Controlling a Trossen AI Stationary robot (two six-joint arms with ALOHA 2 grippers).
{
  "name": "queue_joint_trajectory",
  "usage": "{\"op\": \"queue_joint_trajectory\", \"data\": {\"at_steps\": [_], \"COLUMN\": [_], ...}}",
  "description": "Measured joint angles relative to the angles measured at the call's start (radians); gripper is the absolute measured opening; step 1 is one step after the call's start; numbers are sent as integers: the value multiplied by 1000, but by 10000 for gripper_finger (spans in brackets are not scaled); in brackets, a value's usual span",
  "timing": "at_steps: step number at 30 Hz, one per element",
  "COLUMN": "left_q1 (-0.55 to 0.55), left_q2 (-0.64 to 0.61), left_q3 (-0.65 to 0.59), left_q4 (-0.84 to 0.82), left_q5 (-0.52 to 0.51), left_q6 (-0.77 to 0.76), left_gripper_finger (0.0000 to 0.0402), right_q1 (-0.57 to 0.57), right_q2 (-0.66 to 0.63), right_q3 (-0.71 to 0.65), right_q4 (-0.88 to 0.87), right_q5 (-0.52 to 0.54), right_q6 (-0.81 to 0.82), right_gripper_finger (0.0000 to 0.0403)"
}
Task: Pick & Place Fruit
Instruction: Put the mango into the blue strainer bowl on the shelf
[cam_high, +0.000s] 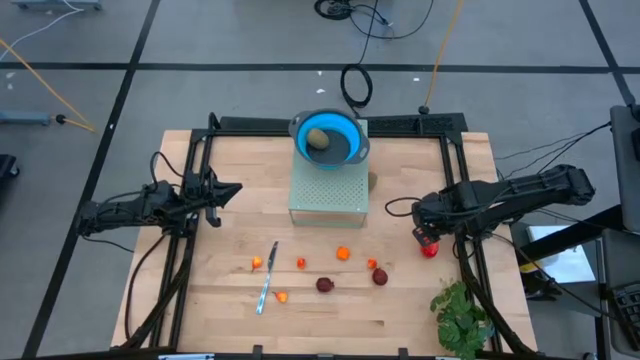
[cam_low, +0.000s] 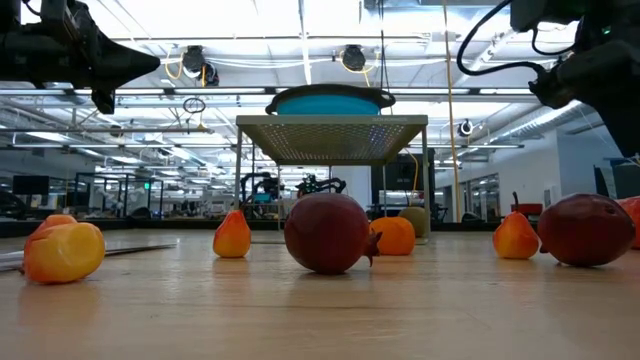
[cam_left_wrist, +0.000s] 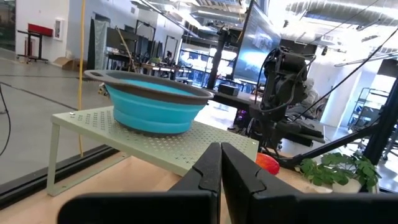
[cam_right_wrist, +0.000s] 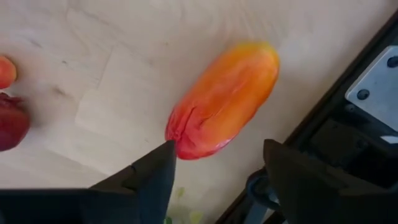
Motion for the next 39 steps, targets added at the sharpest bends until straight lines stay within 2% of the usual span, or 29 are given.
{"op": "queue_joint_trajectory", "data": {"at_steps": [10,34,39], "left_q1": [0,0,0], "left_q2": [0,0,0], "left_q3": [0,0,0], "left_q4": [0,0,0], "left_q5": [0,0,0], "left_q6": [3,6,6], "left_gripper_finger": [10,10,10], "right_q1": [0,0,0], "right_q2": [0,0,0], "right_q3": [0,0,0], "right_q4": [3,89,89], "right_q5": [2,-3,-3], "right_q6": [-1,19,67], "right_gripper_finger": [282,279,299]}}
